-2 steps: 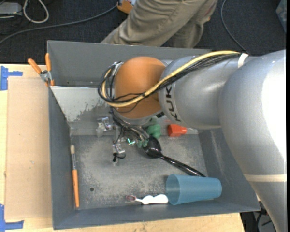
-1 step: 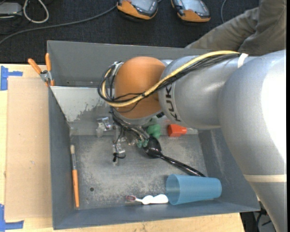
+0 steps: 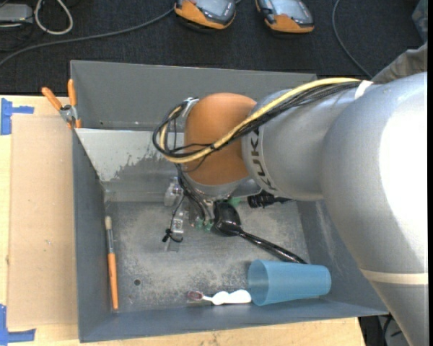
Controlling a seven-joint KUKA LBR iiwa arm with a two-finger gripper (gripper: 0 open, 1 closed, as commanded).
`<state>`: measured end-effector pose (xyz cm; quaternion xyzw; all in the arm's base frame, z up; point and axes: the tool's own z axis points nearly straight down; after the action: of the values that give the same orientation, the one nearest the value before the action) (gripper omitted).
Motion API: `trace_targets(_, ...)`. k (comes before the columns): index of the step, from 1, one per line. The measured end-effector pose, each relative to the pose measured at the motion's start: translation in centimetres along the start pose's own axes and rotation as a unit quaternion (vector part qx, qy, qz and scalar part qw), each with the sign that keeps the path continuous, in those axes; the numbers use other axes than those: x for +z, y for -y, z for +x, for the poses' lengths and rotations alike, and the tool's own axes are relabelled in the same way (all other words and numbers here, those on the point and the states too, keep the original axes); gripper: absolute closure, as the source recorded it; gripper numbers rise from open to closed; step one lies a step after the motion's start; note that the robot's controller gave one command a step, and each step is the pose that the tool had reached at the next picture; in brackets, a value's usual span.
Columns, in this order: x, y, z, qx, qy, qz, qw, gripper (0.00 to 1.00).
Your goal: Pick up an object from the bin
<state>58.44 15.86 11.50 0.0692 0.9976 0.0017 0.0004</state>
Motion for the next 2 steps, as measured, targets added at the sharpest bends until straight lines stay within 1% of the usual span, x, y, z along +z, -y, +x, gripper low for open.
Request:
trace_targets(1,-0.7,2.3,0.5,-0.100,0.0002,0.000,0.9950,0.00)
trace_targets(2,-1.3,4.4,0.8,-0.347,0.0006,0.000,0.9378,0.00)
